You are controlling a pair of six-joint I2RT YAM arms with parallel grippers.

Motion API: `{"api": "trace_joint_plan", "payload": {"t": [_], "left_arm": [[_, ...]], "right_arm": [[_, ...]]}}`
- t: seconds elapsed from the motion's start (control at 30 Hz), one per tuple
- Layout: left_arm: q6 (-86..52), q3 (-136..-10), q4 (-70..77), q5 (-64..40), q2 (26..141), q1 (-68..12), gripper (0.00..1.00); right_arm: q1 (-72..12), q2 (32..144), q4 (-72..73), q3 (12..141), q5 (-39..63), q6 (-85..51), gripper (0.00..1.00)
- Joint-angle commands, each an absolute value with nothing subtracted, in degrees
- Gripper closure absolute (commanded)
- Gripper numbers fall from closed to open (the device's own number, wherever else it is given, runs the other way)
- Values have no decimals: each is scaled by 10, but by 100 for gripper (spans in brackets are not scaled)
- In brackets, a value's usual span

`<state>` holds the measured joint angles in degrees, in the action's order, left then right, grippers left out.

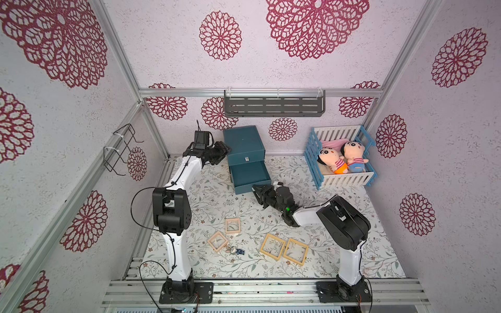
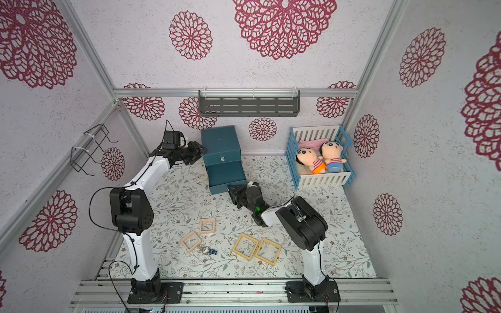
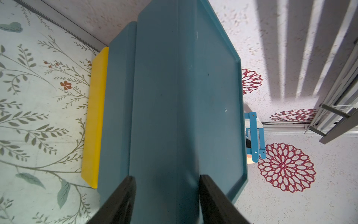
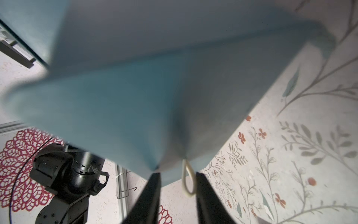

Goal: Place the brooch boxes into the drawer by color
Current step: Open the drawer in the storage box.

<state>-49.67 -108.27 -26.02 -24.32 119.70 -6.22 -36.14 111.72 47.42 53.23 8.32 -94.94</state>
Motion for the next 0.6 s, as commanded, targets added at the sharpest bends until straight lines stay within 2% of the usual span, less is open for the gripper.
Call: {"api": "trace_joint_plan", "payload": {"t": [0.0,0.2,0.23,0.37,0.57], "left_arm": [[-490,-1095,-280,-237,1190,-65,37],[-492,-1089,-280,-213,1164,-66,34],[-492,-1087,-282,-207,1159,-67,30],[-485,-1079,-302,-172,1131,-68,28],[-454,-1007,-343,-99,1034,-84,28]], "right_arm": [[-363,1060,448,537,73,-915,51],[-353,1006,397,517,86,-842,37],[-350,997,386,515,90,-822,35],[-334,950,323,513,110,-729,34],[-318,854,192,507,149,-504,36]]}}
